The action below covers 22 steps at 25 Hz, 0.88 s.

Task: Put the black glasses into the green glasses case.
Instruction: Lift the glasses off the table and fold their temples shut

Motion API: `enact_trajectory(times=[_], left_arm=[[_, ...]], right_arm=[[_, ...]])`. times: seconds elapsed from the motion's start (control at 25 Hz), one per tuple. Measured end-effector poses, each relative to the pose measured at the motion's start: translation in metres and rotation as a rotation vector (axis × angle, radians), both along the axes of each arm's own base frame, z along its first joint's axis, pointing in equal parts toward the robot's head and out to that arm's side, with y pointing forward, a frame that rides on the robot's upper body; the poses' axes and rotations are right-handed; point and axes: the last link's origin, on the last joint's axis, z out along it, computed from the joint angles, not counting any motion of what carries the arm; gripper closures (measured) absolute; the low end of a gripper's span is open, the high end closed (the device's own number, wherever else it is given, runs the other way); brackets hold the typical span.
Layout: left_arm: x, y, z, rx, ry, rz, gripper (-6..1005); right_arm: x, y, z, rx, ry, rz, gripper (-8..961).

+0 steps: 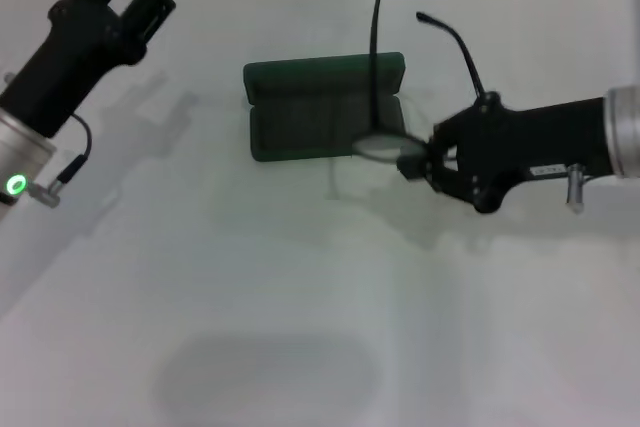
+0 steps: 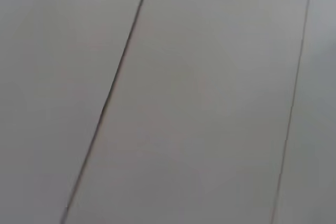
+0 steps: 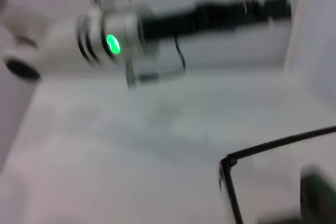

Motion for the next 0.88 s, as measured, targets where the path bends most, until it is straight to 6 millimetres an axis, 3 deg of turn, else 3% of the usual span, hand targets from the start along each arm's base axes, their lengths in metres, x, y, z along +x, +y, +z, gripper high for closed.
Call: enact_trajectory(times=[0.2, 0.32, 0.4, 0.44, 0.48, 0.56, 0.88], left_arm=[[0.017, 0.009, 0.007, -0.16, -0.044, -0.093, 398], [0.037, 0.016, 0.014, -0.318, -0.032, -0.203, 397], [0.04, 0.016, 0.015, -0.341, -0.032, -0.219, 397], [0.055, 0.021, 0.019, -0.446, -0.008, -0.283, 397], [0.055, 0.021, 0.019, -0.446, -0.008, -0.283, 397], [0.073, 0.03, 0.017, -0.563, 0.037, -0.335, 396], [0.1, 0.035, 0.0, -0.737, 0.138, -0.421, 396]], right_arm=[[0.026, -0.002, 0.0, 0.079, 0.278, 0.11, 844], [0.036, -0.003, -0.003, 0.137, 0.322, 0.159, 845], [0.04, -0.003, -0.007, 0.155, 0.312, 0.19, 845], [0.04, -0.003, -0.009, 0.158, 0.307, 0.203, 845], [0.039, -0.003, -0.01, 0.162, 0.303, 0.214, 845], [0.037, -0.002, -0.013, 0.159, 0.299, 0.233, 845], [0.023, 0.003, -0.024, 0.139, 0.259, 0.305, 844]])
